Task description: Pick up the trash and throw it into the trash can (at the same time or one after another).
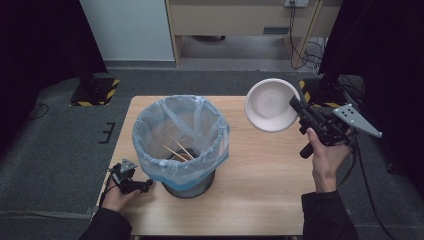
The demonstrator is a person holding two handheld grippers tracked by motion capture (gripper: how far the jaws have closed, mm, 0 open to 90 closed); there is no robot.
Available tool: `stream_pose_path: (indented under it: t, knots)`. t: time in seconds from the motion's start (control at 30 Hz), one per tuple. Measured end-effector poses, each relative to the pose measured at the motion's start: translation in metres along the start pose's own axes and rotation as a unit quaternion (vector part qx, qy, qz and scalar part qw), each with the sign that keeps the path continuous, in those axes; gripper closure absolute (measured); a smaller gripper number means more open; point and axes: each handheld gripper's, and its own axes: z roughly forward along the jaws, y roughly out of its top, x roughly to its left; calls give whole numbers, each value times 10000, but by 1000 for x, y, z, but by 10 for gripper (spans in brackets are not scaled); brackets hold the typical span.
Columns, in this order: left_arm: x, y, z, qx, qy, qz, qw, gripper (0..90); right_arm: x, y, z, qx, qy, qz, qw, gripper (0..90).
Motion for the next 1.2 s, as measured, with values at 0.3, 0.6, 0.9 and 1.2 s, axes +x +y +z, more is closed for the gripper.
stream_pose_path:
  t: [0.3,0.6,0.9,1.2]
  knots:
    - [0,0,0,1,-1,1,10000,0,18,17,1,-215,201,-63,9995,839]
    - [0,0,0,0,0,-1,10000,0,39,32,9,-316,428,-148,9985,839]
    - [0,0,0,-1,0,-2,10000,0,64,37,25,-295,703,-228,9968,839]
    - [0,0,0,-1,-1,-2,10000,0,85,37,39,-251,918,-268,9951,839]
